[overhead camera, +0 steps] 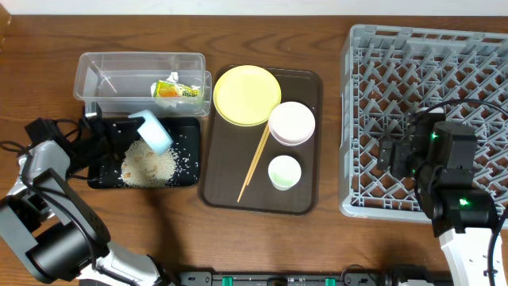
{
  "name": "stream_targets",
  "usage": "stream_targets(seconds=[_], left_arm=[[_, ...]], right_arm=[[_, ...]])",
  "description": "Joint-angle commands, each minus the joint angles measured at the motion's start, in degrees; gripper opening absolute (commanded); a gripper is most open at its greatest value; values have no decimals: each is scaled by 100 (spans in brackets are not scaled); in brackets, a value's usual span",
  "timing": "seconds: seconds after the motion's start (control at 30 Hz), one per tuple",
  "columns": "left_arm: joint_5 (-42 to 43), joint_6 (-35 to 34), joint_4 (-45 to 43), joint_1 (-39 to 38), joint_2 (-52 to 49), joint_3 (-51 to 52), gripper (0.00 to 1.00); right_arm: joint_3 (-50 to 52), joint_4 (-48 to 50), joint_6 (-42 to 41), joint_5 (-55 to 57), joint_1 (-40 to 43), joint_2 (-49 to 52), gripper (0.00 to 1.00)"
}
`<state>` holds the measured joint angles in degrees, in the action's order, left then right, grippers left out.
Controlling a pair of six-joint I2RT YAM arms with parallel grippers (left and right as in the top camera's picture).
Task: Sort waste into correct bins and load items into the dishwasher rack
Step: 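Tip the blue bowl to pour rice onto the black tray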
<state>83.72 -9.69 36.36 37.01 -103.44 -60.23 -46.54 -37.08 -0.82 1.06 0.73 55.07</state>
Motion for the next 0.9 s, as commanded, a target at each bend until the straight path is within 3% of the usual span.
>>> stream_targets(seconds=[0.0, 0.03, 0.17, 0.3, 0.4, 0.5, 0.57, 0.63, 0.87], left_arm=[[258, -114, -83, 4, 24, -26, 6], [645, 136, -116, 2, 26, -33, 6], [424, 339, -243, -17, 59, -44, 6], [-437, -573, -197, -13, 59, -42, 6], [632, -111, -463, -20, 59, -52, 6], [319, -122, -525, -9, 72, -52, 6], [-31, -553, -522, -7, 72, -52, 6], [651, -361, -645, -44, 94, -55, 6], [643, -348, -699, -334, 678, -66, 6]], right_arm=[[-122, -4, -39, 0, 59, 2, 99], [-122, -4, -39, 2, 59, 2, 99], [-122, -4, -39, 0, 59, 2, 99], [-122, -2, -39, 4, 59, 2, 99], [-122, -7, -39, 0, 59, 2, 99], [-122, 0, -39, 2, 59, 2, 99], [-122, -2, -39, 2, 59, 2, 99], [-122, -7, -39, 2, 59, 2, 99], [-122, 0, -37, 4, 59, 2, 99]])
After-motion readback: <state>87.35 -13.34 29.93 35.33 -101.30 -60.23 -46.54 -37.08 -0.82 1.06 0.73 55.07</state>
